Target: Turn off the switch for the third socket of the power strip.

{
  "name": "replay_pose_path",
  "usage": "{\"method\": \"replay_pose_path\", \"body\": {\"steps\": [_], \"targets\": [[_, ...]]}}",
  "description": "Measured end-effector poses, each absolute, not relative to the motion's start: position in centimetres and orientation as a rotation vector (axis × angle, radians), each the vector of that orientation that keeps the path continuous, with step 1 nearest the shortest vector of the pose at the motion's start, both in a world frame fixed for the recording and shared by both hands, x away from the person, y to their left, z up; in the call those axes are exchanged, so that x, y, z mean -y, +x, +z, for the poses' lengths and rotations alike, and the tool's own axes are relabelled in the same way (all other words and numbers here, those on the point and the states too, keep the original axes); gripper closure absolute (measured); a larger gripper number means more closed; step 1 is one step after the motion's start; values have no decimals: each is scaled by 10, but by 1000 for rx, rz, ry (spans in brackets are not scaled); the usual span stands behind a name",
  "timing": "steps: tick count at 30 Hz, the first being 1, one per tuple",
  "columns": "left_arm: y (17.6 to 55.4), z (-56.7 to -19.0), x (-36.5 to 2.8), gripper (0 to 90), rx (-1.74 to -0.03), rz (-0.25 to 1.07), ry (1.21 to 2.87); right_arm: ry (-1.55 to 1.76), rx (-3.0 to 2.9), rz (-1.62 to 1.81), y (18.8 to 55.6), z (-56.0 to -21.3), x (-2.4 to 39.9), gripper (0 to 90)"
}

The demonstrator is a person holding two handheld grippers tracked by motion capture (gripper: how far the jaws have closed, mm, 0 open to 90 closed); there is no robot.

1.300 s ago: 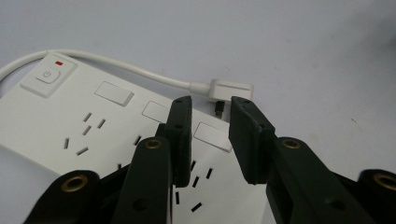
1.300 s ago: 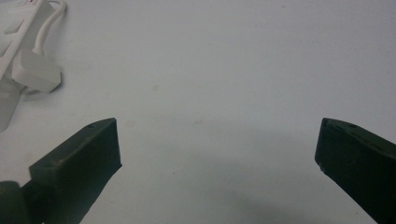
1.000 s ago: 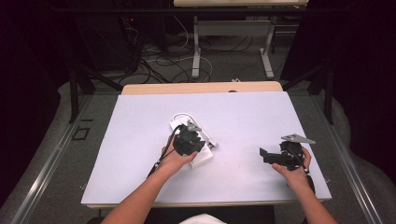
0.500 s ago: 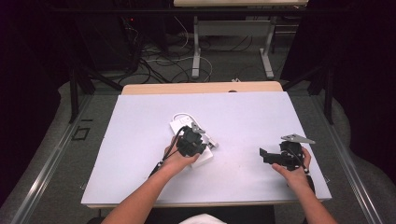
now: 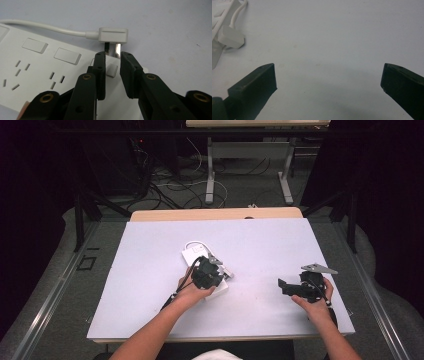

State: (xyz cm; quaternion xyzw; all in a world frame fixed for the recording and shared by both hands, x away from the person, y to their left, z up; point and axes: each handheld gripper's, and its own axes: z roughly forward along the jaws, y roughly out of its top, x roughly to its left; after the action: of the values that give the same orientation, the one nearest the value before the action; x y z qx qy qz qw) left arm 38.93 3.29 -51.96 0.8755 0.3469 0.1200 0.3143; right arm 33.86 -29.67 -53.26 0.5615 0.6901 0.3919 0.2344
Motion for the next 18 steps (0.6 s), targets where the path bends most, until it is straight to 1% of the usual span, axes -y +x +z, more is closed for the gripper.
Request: {"method": "replay_pose_path", "body": {"steps": [14, 18], "targets": [[390, -524, -30, 807, -912, 338, 2328, 1539, -1895, 1079, 339, -533, 296, 0], [390, -524, -31, 810, -912, 334, 2327, 1536, -1892, 1076, 339, -533, 296, 0]]}}
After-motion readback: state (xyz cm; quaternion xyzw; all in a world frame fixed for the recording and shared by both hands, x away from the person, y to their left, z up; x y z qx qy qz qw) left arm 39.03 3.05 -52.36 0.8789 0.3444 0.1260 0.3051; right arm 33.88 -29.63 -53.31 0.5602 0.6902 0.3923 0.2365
